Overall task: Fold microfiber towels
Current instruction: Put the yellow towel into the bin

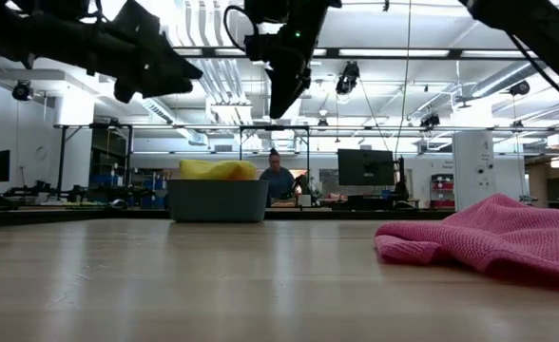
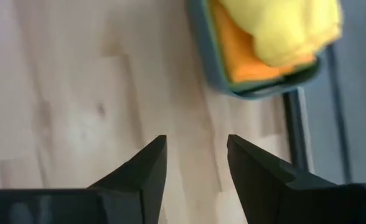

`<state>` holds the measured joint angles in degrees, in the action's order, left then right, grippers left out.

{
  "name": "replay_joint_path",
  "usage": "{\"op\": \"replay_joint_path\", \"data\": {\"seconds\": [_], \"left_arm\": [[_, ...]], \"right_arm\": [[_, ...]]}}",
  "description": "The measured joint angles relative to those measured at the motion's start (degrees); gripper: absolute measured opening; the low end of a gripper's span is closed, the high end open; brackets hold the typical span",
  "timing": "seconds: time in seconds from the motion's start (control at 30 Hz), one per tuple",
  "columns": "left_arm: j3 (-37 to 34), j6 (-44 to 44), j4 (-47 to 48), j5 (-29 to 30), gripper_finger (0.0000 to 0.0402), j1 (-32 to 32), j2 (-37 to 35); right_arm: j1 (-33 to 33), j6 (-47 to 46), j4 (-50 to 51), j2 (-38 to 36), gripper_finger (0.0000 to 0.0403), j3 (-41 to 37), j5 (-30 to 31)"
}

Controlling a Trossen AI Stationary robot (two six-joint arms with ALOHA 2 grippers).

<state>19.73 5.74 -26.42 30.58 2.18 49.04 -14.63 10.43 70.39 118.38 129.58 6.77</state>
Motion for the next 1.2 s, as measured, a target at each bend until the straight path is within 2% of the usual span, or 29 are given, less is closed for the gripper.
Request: {"op": "replay_joint_path", "data": {"seconds": [0.1,0.17,0.37,0.53,0.6,0.73,0.83,0.93,1.03,1.1,1.2], "left_arm": [[0.19,-0.17,0.08,0.19,0.0244,0.88,1.91],[0.95,-0.24,0.84,0.42,0.0244,1.99,3.56],[4.07,-2.82,5.53,0.43,0.0244,7.07,8.98],[7.26,-7.92,6.51,-0.41,0.0244,10.76,12.61],[8.77,-9.19,6.41,-0.42,0.0244,11.84,13.64],[11.10,-9.64,2.28,-0.60,0.0244,12.30,15.09],[12.46,-11.38,1.75,-0.60,0.0244,12.29,15.25],[14.41,-13.86,5.94,-0.60,0.0244,12.37,14.33],[16.08,-16.69,14.68,-0.73,0.0244,12.97,13.37],[17.53,-17.83,21.31,-1.74,0.0244,14.21,13.47],[18.62,-18.56,28.56,-6.19,0.0244,17.33,14.05]], "right_arm": [[-0.62,2.53,-5.84,-3.14,0.0150,-6.77,-3.87],[-1.10,3.82,-11.60,-5.75,0.0146,-12.83,-4.27],[-3.85,10.05,-36.31,-12.33,0.0137,-33.02,-4.24],[-8.63,11.72,-53.97,-14.08,0.0145,-43.54,-4.45],[-11.06,11.17,-59.11,-14.09,0.0154,-45.66,-4.38],[-15.61,2.91,-69.85,-14.02,0.0169,-47.79,-4.29],[-17.95,0.47,-71.99,-14.02,0.0171,-47.92,-5.85],[-19.61,-1.36,-71.96,-14.02,0.0170,-47.67,-16.77],[-20.66,-6.95,-71.89,-14.02,0.0169,-47.63,-27.09],[-21.16,-11.24,-70.99,-14.00,0.0169,-47.63,-30.40],[-21.64,-17.53,-71.45,-13.48,0.0169,-47.63,-30.80]]}}
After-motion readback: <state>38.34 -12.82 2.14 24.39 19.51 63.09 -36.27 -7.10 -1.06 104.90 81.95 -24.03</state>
